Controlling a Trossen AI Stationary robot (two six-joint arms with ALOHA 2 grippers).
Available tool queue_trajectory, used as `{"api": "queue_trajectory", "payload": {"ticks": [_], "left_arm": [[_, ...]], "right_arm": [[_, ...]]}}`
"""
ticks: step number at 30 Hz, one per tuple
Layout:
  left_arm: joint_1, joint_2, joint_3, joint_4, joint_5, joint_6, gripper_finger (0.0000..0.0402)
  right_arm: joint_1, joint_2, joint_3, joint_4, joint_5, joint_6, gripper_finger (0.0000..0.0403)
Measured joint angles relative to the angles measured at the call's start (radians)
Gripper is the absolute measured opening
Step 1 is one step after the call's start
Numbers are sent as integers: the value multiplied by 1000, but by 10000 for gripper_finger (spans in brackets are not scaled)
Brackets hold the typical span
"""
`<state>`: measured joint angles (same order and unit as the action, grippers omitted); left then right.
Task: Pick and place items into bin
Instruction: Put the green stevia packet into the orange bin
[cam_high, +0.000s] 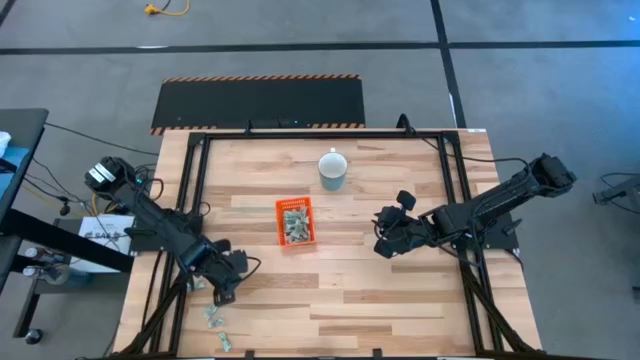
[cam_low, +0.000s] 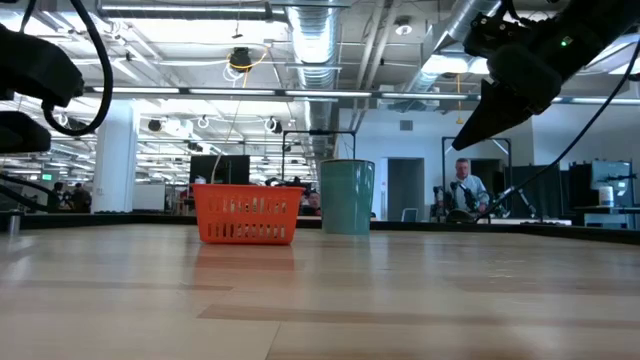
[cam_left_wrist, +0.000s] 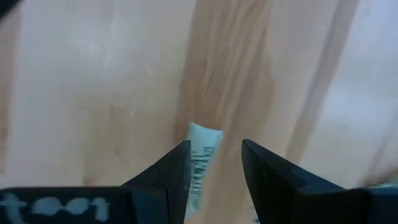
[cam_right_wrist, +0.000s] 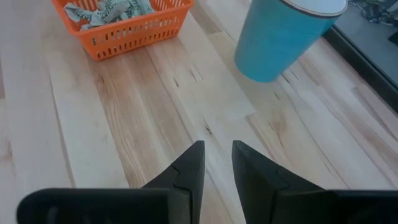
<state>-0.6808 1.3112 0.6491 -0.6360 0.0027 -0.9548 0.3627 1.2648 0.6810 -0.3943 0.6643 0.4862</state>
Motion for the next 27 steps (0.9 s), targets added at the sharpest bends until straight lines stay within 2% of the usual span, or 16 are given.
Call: {"api": "queue_trajectory", "payload": {"ticks": [4, 8, 13, 23, 27], "left_arm": [[-13, 0, 0, -9, -50, 108, 130], [-30, 0, 0, 0, -56, 201, 130], [-44, 17, 1, -12, -57, 240, 130], [-47, 157, 8, -19, -37, 242, 130], [-47, 171, 8, -23, -47, 240, 130]], "right_arm": [[0, 0, 0, 2, 0, 1, 76], [0, 0, 0, 13, 0, 1, 76], [0, 0, 0, 14, 0, 2, 76], [1, 0, 0, 15, -1, 3, 76], [1, 0, 0, 15, -1, 3, 76]]}}
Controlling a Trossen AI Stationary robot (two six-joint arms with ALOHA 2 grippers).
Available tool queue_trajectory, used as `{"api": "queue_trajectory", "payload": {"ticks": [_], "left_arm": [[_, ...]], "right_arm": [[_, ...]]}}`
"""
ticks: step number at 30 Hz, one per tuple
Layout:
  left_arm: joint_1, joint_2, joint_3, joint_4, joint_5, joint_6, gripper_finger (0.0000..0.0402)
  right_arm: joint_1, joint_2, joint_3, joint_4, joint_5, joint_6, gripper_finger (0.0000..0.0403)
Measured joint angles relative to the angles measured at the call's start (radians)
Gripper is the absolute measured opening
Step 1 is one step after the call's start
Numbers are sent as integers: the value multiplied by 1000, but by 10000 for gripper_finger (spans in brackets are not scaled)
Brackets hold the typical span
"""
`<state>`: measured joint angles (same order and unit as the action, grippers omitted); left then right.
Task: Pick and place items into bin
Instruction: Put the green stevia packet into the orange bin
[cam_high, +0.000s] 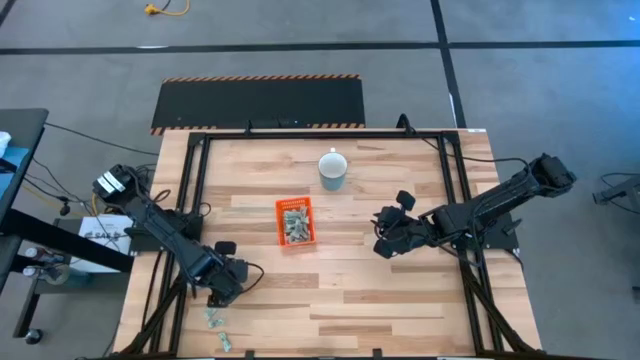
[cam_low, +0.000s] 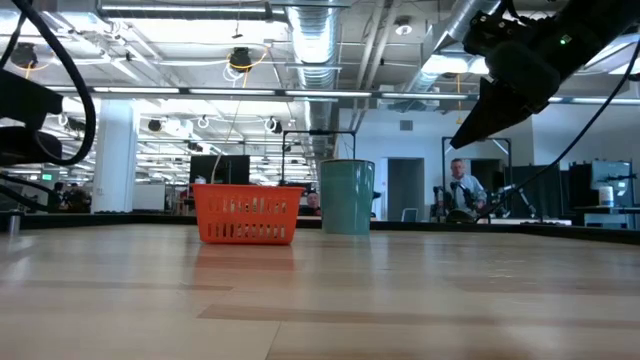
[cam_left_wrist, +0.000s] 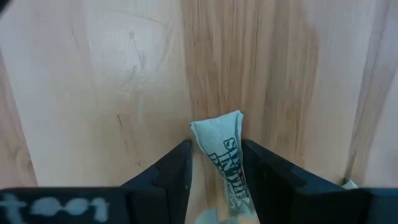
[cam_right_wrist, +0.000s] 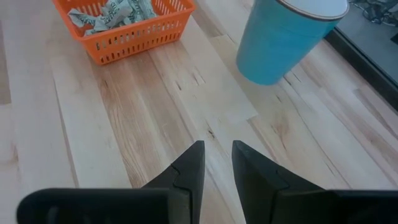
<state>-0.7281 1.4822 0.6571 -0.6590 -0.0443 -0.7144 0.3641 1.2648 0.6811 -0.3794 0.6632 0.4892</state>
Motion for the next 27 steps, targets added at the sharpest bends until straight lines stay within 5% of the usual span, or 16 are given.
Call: {"api": "queue_trajectory", "payload": {"ticks": [7, 17, 23, 27], "left_arm": [[-2, 1, 15, -3, -43, -4, 114], [4, 6, 51, -7, -103, -5, 6], [34, 6, 124, -8, -116, 33, 4], [73, 6, 191, -9, -239, 181, 2]], "right_arm": [[0, 0, 0, 0, 0, 0, 76], [0, 0, 0, 7, -3, 0, 76], [0, 0, 0, 12, -3, 0, 76], [0, 0, 0, 22, -3, 0, 76]]}}
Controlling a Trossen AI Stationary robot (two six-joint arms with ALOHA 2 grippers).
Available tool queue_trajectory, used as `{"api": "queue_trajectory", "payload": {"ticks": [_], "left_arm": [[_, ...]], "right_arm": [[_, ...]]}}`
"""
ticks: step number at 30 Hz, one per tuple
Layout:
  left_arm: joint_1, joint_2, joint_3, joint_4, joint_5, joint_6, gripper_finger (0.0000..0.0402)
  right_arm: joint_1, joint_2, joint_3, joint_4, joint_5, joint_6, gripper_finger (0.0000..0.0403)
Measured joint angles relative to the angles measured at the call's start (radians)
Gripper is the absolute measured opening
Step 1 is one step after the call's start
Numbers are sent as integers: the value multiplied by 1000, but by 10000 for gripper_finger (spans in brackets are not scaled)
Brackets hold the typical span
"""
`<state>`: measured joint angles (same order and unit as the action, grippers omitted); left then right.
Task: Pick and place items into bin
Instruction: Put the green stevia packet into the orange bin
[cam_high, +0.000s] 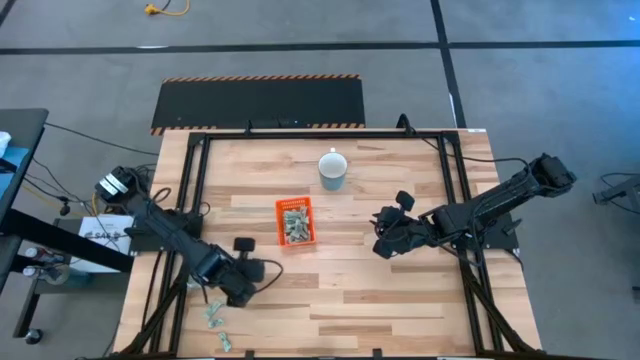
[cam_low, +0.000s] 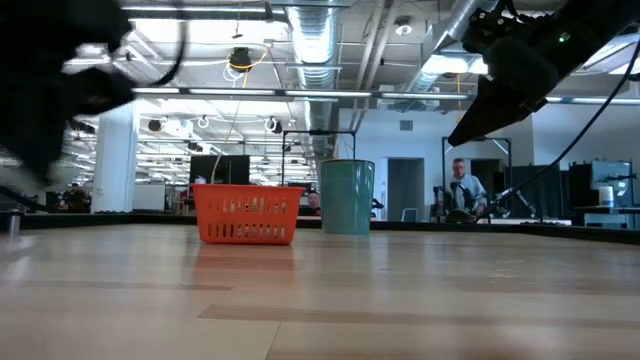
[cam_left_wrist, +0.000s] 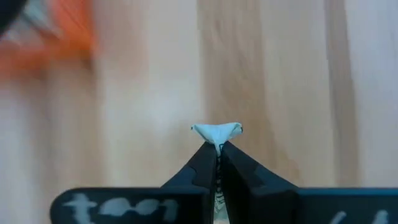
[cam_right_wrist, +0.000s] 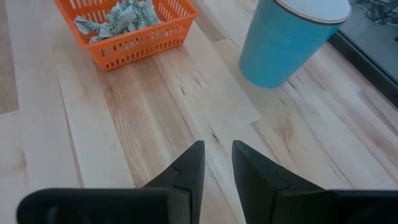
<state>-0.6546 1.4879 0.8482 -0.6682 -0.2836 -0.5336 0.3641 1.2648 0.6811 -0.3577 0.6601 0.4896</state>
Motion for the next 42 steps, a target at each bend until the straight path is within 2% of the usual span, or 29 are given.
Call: {"api": "queue_trajectory", "payload": {"ticks": [5, 8, 11, 16, 23, 36, 42], "left_arm": [[82, -2, 84, 7, -262, 210, 1], [153, -2, 109, 50, -322, 315, 1], [250, -2, 110, 134, -258, 410, 1], [414, -2, 111, 222, -29, 548, 1], [564, 6, 111, 215, 173, 592, 0], [603, 6, 111, 219, 196, 529, 1], [603, 6, 111, 219, 218, 534, 40]], "right_arm": [[0, 0, 0, 0, 0, 0, 76], [0, 0, 0, 0, 1, 0, 76], [0, 0, 0, 0, 1, 0, 76], [0, 0, 0, 0, 1, 0, 76], [0, 0, 0, 3, 4, 12, 76], [3, 0, 0, 5, 49, 33, 76], [3, 0, 0, 5, 52, 33, 76]]}}
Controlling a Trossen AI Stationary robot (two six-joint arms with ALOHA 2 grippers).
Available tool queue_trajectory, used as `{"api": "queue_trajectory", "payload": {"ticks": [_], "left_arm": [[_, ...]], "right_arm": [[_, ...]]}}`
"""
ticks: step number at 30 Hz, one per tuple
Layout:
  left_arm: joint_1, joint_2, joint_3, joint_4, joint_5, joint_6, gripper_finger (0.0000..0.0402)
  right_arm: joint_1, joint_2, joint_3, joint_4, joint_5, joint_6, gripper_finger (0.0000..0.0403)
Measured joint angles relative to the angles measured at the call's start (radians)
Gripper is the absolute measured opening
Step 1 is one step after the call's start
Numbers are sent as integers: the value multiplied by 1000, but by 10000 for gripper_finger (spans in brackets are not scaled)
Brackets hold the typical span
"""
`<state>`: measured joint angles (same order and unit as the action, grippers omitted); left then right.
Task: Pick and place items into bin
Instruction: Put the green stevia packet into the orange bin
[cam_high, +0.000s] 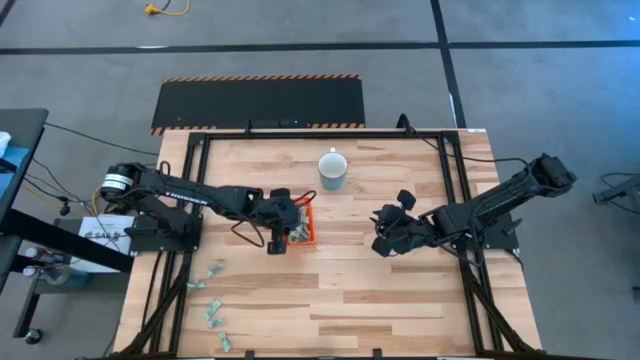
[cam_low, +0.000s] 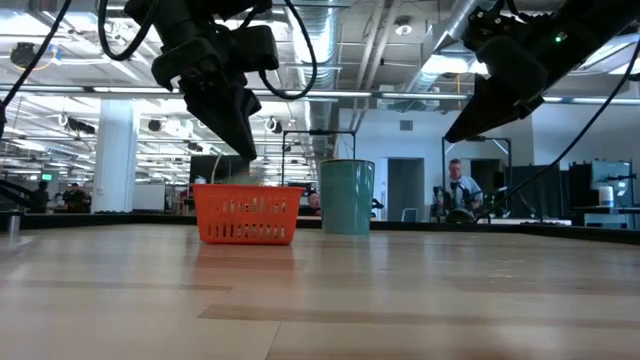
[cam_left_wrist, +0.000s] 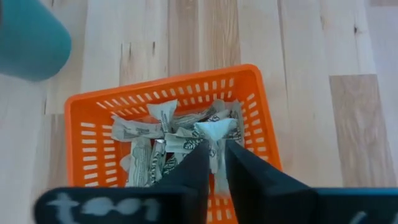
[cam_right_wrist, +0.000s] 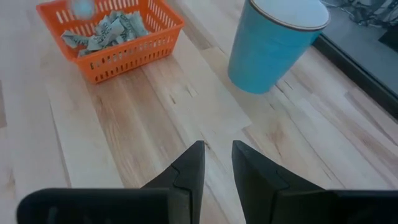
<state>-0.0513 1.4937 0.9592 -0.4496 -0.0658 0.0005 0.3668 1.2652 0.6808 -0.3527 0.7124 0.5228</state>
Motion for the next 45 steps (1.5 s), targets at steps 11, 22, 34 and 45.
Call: {"api": "queue_trajectory", "payload": {"ticks": [11, 22, 34, 45], "left_arm": [[-1, -11, 122, -419, 27, -97, 84], [-101, -278, 17, -501, -22, -293, 81], [-198, -508, -242, -399, -104, -506, 81], [-234, -494, -297, -398, 66, -677, 81]], "right_arm": [[-11, -1, 0, 107, -170, -310, 64], [-73, -3, 0, 292, -394, -559, 6], [-287, -186, 0, 205, -638, -636, 1], [-334, -543, -220, 232, -637, -568, 1]]}}
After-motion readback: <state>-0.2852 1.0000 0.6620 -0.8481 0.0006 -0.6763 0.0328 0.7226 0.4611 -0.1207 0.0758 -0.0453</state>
